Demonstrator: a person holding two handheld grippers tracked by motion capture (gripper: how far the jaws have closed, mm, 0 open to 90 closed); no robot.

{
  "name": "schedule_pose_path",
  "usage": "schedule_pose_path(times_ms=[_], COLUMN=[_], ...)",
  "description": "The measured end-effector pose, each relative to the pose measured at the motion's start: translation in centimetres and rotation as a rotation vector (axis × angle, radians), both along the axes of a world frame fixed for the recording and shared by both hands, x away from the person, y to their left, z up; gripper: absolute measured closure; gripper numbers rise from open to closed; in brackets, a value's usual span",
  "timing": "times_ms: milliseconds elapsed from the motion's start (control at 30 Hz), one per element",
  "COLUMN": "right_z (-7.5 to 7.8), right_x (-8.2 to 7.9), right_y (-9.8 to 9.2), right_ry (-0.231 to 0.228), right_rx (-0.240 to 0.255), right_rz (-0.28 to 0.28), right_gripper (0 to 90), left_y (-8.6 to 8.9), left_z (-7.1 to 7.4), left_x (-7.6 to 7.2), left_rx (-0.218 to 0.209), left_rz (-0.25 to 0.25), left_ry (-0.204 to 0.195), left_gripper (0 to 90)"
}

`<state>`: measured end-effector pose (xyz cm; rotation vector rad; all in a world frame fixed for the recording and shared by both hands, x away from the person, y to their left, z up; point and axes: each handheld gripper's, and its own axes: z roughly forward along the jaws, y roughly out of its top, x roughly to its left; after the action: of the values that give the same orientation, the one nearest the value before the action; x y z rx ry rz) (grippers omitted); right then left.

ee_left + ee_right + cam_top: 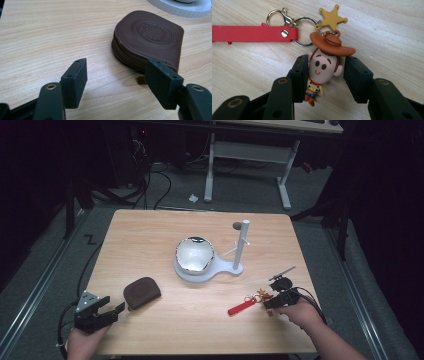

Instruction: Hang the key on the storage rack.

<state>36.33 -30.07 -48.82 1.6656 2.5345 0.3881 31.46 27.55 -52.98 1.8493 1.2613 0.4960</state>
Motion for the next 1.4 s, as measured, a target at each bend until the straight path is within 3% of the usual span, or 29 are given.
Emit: schedule_pose_path(times_ms=[267,600,967,1300,1333,1400], right_z=[-0.2,-0.1,2.6,6.3,6.8,7.7], right_x=[0.0,0.0,-0.8,-1.8,-2.0,-1.9], right_y=[0.5,1.0,1.2,1.6,1.7,1.6], right_ry=[0.008,-0.013,-0.007,-0.029,-0.024,-0.044], right_rx=[-0.001,-0.033,-0.086,-0.120,-0.126,-0.132], right_rz=[-0.001,0.053,0.130,0.180,0.156,0.185], right_gripper=[59.3,64.1,64.1,64.1,64.2,64.2], left_y=[0.0,0.0,-0.1,-0.2,-0.3,-0.3], left_z=[0.0,0.0,0.0,0.0,0.0,0.1], left_x=[0.1,0.1,0.1,0.1,0.1,0.1], left_rx=[-0.003,-0.009,-0.005,-0.008,-0.008,-0.010], left_rz=[-0.004,-0.003,-0.009,-0.013,-0.014,-0.014], left_ry=[0.002,-0.001,-0.002,-0.005,-0.005,-0.006], left_gripper=[34.7,34.7,34.7,34.6,34.6,34.6])
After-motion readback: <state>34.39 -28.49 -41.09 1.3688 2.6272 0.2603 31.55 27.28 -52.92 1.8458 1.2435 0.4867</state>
